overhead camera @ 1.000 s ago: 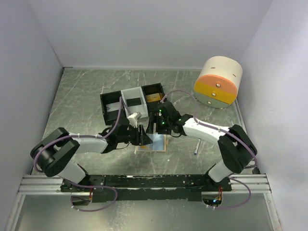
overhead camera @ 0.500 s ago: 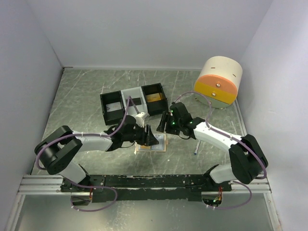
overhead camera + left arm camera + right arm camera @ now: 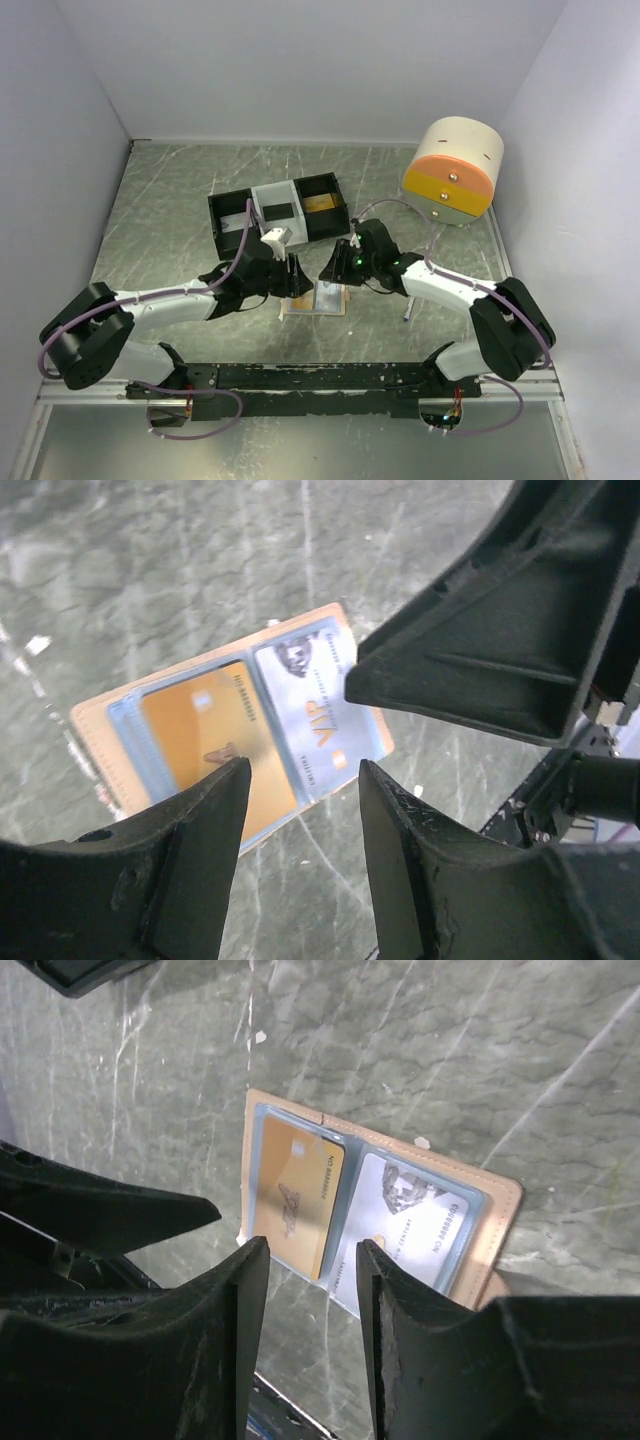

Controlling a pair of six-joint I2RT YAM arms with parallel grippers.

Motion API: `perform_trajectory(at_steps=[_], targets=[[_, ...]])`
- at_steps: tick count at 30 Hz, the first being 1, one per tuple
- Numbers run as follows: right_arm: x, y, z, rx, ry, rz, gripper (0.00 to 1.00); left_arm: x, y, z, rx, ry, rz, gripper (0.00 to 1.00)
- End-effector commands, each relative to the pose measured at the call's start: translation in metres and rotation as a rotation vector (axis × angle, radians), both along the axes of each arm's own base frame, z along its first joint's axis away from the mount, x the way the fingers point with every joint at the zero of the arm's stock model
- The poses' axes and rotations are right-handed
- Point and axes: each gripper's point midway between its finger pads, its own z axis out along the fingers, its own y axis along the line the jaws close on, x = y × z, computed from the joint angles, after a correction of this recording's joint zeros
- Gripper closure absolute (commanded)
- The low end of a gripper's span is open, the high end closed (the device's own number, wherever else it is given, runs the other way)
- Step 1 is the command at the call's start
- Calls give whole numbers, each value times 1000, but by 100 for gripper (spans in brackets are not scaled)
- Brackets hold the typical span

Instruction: Take the credit cards out of the card holder

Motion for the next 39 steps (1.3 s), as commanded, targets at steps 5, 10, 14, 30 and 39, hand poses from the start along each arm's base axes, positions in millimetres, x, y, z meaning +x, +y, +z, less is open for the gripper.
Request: perform_trajectory(at_steps=[5, 10, 14, 30, 39], targets=[[-15, 27, -9, 150, 77, 93, 69, 8, 26, -13, 91, 9, 134, 41], [-20, 32, -20, 171, 118, 119, 71, 8, 26, -18, 120, 29, 137, 44], [-21, 32, -30, 171, 142, 113, 71, 10, 31, -19, 131, 30, 163, 44], [-19, 15, -71, 94, 186, 8, 76, 4, 14, -36, 194, 82, 34, 62], [-18, 19, -70, 161, 217, 0, 78, -1, 29, -51, 286, 109, 42, 65]])
